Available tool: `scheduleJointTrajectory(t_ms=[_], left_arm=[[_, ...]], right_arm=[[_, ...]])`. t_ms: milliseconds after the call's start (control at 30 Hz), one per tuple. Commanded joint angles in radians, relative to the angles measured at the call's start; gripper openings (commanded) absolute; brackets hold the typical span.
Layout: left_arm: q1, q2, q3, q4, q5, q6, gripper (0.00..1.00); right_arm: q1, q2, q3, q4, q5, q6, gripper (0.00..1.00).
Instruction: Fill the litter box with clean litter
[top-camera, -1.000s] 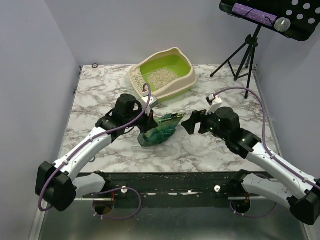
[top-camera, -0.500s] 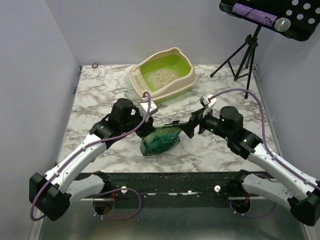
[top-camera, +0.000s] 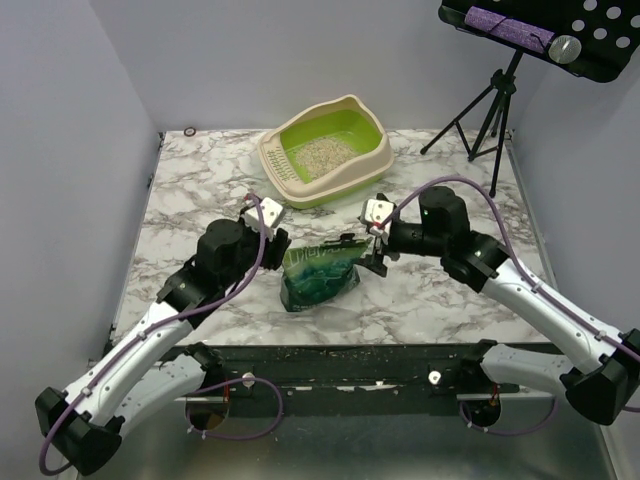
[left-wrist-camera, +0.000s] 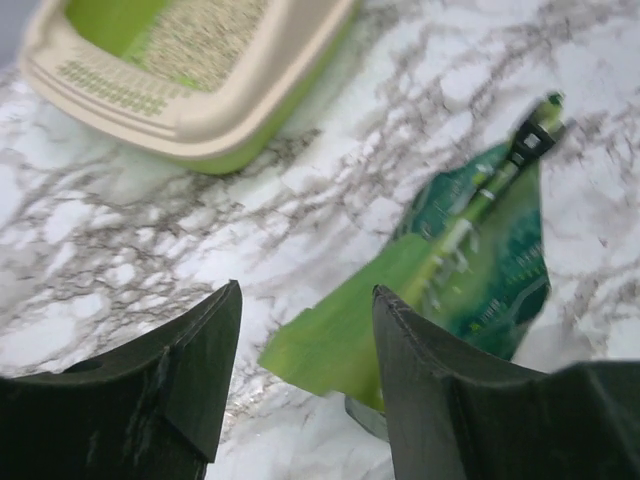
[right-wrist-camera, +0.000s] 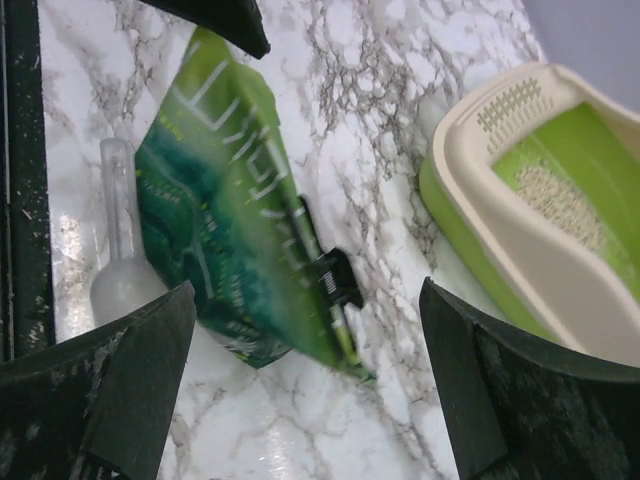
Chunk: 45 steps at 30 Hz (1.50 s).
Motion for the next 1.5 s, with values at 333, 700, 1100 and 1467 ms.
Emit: scheduleJointTrajectory(t_ms=[333, 700, 1100, 1467], left_arm=[[-0.091, -0.174, -0.054, 0.106, -0.295, -0.012, 0.66], [-0.102, -0.153, -0.053, 0.098, -0.298, -0.01, 0.67], [-0.109, -0.142, -0.056, 0.095, -0.301, -0.01, 0.68], [-0.121, -0.136, -0.056, 0.1, -0.298, -0.01, 0.69]], right_arm=[[0.006, 0.207, 0.242, -0.308, -0.068, -0.295, 1.0], [0.008, 0.232, 0.212, -0.339, -0.064, -0.296, 0.98], [0.008, 0.27, 0.196, -0.357, -0.03, -0.259, 0.67], [0.008, 0.143, 0.173, -0.334, 0.066, -0.215, 0.0]])
